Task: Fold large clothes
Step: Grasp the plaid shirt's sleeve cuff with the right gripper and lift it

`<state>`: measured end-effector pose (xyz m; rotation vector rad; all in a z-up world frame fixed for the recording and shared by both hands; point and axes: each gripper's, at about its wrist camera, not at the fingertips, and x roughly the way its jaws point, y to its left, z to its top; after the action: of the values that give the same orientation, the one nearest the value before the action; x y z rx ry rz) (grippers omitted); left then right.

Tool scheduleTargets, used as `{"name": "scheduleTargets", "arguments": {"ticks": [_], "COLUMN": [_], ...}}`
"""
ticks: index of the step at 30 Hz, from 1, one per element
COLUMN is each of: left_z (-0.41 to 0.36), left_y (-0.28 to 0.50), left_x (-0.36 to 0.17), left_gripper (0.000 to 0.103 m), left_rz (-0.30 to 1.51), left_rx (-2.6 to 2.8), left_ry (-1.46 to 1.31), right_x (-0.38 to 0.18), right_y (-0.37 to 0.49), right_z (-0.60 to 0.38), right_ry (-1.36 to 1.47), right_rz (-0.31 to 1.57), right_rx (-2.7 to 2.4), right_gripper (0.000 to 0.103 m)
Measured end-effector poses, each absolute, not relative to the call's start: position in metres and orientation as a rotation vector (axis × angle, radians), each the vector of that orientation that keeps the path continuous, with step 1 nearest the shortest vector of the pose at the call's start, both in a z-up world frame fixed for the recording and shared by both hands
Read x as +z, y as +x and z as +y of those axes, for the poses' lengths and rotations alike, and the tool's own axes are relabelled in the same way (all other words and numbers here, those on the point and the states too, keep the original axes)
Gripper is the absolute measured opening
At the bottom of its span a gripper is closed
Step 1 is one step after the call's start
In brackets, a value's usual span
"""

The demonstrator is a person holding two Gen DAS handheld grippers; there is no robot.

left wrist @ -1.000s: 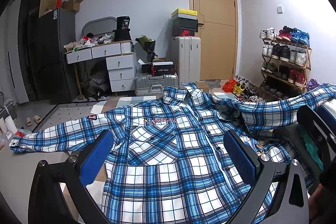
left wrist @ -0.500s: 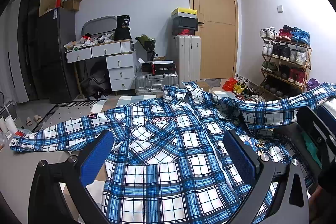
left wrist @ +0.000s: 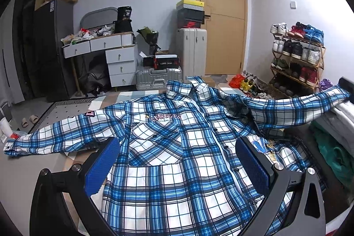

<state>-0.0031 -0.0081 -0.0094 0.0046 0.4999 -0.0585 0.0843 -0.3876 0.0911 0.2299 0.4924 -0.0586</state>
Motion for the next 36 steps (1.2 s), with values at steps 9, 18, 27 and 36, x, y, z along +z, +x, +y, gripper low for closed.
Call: {"name": "scheduleTargets", "arguments": {"ticks": [9, 18, 27, 36], "left_z": [-0.01, -0.012, -0.011, -0.005], "left_y": [0.001, 0.006, 0.009, 0.008], "left_x": [-0.01, -0.015, -0.019, -0.018], "left_gripper": [0.102, 0.102, 0.102, 0.102], "left_rz": [0.527, 0.55, 0.572, 0.555], "left_rx": [-0.065, -0.047, -0.034, -0.007], "left_ry": [0.003, 0.033, 0.051, 0.081], "right_x": [0.105, 0.097, 0.127, 0.211], "right_y": [0.117, 0.162, 0.206, 0.25], "right_z": [-0.534, -0.566, -0.551, -0.523], "right_ry": [0.402, 0.336, 0.086, -0.158], "right_rz": [0.721, 0.792, 0.738, 0.564], "right_rx": [-0.381, -0.546, -0.595, -0.67], "right_gripper": [0.101, 0.085, 0.005, 0.005]}}
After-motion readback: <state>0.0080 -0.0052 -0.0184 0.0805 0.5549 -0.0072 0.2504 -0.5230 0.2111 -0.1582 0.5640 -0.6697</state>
